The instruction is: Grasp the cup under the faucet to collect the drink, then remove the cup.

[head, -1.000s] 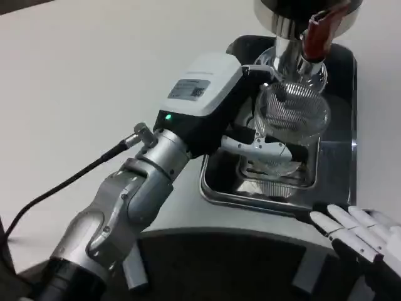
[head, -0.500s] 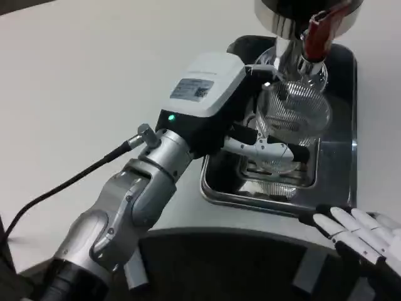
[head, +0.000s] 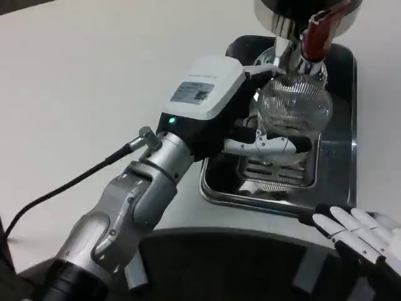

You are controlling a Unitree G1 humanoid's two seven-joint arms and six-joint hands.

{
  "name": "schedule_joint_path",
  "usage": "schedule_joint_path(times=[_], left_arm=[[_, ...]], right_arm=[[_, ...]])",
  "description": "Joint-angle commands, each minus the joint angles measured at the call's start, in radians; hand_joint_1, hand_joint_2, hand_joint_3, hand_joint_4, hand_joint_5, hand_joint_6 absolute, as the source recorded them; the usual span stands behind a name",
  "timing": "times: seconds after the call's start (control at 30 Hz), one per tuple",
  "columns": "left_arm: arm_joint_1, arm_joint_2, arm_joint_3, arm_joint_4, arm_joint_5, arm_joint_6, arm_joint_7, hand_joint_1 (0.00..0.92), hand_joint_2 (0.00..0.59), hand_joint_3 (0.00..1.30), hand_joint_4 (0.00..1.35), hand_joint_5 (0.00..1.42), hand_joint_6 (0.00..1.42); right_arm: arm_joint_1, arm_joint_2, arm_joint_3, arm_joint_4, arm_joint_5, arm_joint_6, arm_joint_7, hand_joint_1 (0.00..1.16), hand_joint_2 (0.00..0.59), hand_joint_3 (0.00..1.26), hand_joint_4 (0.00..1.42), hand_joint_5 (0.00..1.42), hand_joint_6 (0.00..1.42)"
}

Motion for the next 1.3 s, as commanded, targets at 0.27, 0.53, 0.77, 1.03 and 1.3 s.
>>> schedule_joint_path(times=[0.27,0.53,0.77,1.03,1.3], left_arm=[[0.017,0.002,0.001,-0.007,-0.015,-0.011,0.011,0.233,0.101,0.36,0.37,0.71,1.17],[0.026,0.013,0.018,-0.047,-0.039,-0.015,-0.002,0.207,0.097,0.34,0.35,0.7,1.17],[0.054,0.033,0.031,-0.098,-0.06,-0.011,-0.014,0.196,0.091,0.34,0.33,0.69,1.15],[0.13,0.062,0.091,-0.237,-0.104,-0.003,-0.04,0.177,0.089,0.33,0.32,0.68,1.15],[0.243,0.097,0.179,-0.439,-0.148,0.012,-0.078,0.157,0.091,0.33,0.32,0.65,1.11]], right_arm=[[-0.001,-0.005,0.008,0.001,0.002,0.002,0.001,0.41,0.429,0.07,0.0,0.0,0.0],[-0.007,-0.004,0.014,0.0,-0.001,0.004,0.002,0.41,0.429,0.07,0.0,0.0,0.0],[-0.011,-0.005,0.021,-0.005,-0.004,0.008,0.004,0.41,0.429,0.07,0.0,0.0,0.0],[-0.02,-0.007,0.02,-0.009,-0.001,0.014,0.004,0.41,0.429,0.08,0.0,0.0,0.0],[-0.041,-0.003,0.016,-0.01,0.006,0.029,-0.004,0.42,0.429,0.08,0.0,0.0,0.0]])
